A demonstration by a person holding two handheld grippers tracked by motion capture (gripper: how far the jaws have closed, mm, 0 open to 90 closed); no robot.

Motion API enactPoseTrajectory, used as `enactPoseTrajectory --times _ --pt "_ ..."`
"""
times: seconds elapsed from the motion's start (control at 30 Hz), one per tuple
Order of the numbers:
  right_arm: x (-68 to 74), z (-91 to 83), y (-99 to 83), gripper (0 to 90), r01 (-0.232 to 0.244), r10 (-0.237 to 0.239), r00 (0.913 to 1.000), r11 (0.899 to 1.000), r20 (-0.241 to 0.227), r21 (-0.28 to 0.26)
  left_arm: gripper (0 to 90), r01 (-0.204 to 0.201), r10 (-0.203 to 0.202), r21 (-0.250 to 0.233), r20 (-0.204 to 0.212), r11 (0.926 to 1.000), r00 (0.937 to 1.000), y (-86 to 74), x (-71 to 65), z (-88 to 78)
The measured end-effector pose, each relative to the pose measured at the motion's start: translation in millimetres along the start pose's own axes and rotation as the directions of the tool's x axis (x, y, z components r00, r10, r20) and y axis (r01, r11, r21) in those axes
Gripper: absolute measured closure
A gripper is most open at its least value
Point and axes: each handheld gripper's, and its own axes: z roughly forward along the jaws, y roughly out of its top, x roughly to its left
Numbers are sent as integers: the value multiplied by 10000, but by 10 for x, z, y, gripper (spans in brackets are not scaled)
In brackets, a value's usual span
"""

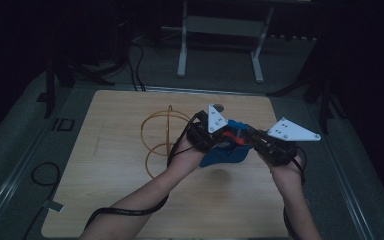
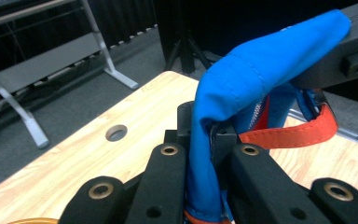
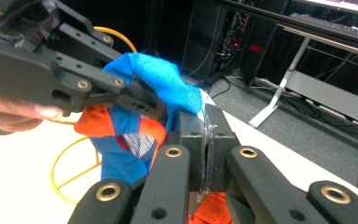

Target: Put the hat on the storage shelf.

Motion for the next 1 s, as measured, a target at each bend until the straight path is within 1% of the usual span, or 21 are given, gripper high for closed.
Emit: enactPoseTrajectory --times 0.03,0.1,0.13,0.2,0.23,0.3,0.37,0.4,0.5,0.57,0.63,0.67,0.73,0.77,0.8,0.83,0.87,0.9,0.93,0.97,1.0 --pt "5 -6 -6 885 -15 15 10000 10000 -14 -15 876 -109 109 -5 -59 9999 9999 -1 -7 -3" --pt "7 -19 -13 883 22 -23 9999 10000 -142 -71 877 -337 337 -108 39 9994 9994 -3 -10 -18" --pt "4 -30 -16 881 28 -30 9998 9999 -172 -113 878 -463 462 -161 -19 9988 9989 -4 -14 -28" --pt "-4 -59 -18 874 -32 26 9994 9998 -339 -176 878 -539 543 -322 132 9980 9984 2 -16 -53" --pt "-6 -79 -20 868 -39 30 9993 9997 -378 -240 878 -640 642 -367 25 9973 9979 6 -20 -68" --pt "-9 -126 -23 858 -39 25 9991 9995 -433 -305 878 -614 623 -500 161 9969 9979 14 -14 -90" --pt "-10 -169 -33 843 102 -112 9994 9994 -313 -335 878 -641 646 -577 71 9963 9979 16 -12 -103" --pt "-18 -191 -40 837 34 -49 9990 9994 -435 -337 878 -628 640 -656 164 9959 9978 12 -6 -112" --pt "-34 -267 -67 811 -140 108 9973 9989 -732 -439 878 -595 611 -791 179 9951 9980 -4 -14 -136" --pt "-26 -338 -72 805 -184 131 9960 9980 -885 -599 878 -635 642 -853 54 9943 9979 -18 -11 -145" --pt "-32 -433 -62 792 -298 209 9948 9957 -996 -881 877 -531 556 -954 241 9940 9982 -35 14 -151" --pt "-41 -482 -54 791 -285 191 9955 9945 -930 -1006 877 -590 622 -1058 274 9926 9977 -45 19 -154" --pt "-87 -565 -46 789 -225 144 9976 9925 -684 -1202 877 -659 742 -1309 598 9892 9955 -66 30 -173" --pt "-118 -596 -53 791 -306 241 9983 9918 -539 -1241 876 -770 875 -1420 697 9869 9937 -73 29 -183" --pt "-155 -616 -68 790 -395 341 9983 9917 -463 -1225 876 -845 994 -1533 925 9846 9907 -81 29 -190" --pt "-190 -625 -92 791 -487 442 9982 9917 -396 -1193 875 -956 1111 -1594 913 9826 9896 -89 24 -197" --pt "-216 -623 -124 791 -653 611 9973 9914 -404 -1132 875 -987 1162 -1652 998 9813 9882 -95 23 -202" --pt "-235 -608 -161 791 -759 714 9964 9918 -461 -1031 875 -1042 1257 -1739 1177 9792 9851 -101 30 -207" --pt "-241 -584 -202 791 -876 831 9952 9919 -513 -925 875 -1129 1346 -1781 1149 9775 9842 -107 34 -212" --pt "-237 -556 -245 791 -953 906 9940 9923 -613 -792 875 -1099 1354 -1861 1308 9764 9821 -114 48 -218" --pt "-228 -532 -287 790 -1012 965 9928 9927 -714 -656 875 -986 1351 -2074 1696 9733 9762 -125 70 -223"
